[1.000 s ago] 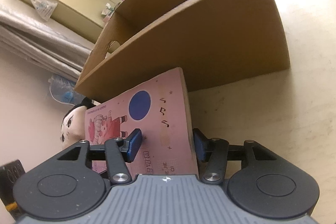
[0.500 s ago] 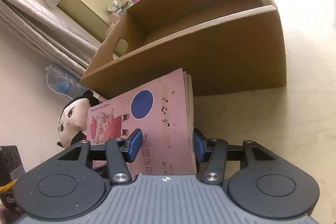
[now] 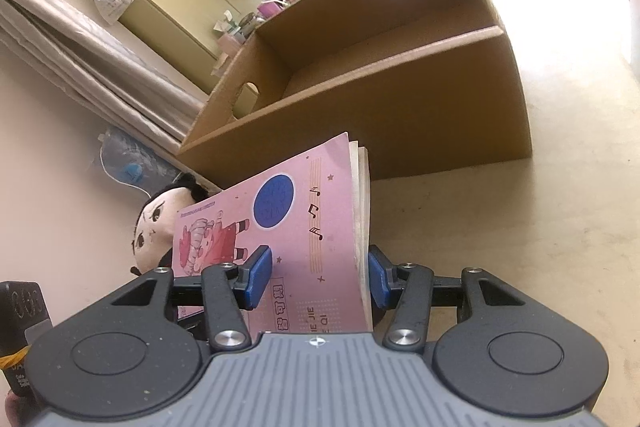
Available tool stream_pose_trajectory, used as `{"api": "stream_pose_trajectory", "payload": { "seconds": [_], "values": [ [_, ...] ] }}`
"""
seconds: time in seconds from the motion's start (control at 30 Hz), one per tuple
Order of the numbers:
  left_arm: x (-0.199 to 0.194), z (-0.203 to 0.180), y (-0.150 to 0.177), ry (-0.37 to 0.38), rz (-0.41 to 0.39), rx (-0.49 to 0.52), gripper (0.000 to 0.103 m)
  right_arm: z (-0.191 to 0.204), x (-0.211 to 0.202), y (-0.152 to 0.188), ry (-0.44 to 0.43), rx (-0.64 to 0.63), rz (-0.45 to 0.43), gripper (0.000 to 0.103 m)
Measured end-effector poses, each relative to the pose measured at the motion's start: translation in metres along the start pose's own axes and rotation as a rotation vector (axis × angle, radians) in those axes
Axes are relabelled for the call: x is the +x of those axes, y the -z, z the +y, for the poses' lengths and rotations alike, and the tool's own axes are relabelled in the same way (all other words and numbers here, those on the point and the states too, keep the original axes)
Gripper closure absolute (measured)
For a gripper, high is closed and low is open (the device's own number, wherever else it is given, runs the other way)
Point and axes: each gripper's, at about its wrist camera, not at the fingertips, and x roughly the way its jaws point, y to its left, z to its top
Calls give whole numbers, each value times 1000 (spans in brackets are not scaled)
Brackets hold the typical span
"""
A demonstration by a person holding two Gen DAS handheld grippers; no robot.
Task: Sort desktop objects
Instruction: 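Carry the pink book with the right gripper over the cardboard box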
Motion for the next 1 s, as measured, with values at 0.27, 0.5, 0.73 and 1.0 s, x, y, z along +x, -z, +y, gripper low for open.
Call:
{"api": "stream_pose_trajectory", "payload": {
  "seconds": [0.27, 0.5, 0.73, 1.0],
  "values": [
    [-10, -7, -2, 0, -25, 10, 0, 4, -13, 2, -14, 18, -20, 49],
    [-22, -10, -2, -10, -41, 21, 0, 10, -23, 3, -31, 12, -34, 49],
    [-36, -15, -3, -20, -72, 22, 0, 22, -33, 0, -42, -8, -49, 49],
    [-49, -19, -9, -34, -109, 34, 0, 29, -43, -4, -62, -11, -67, 49]
  ]
}}
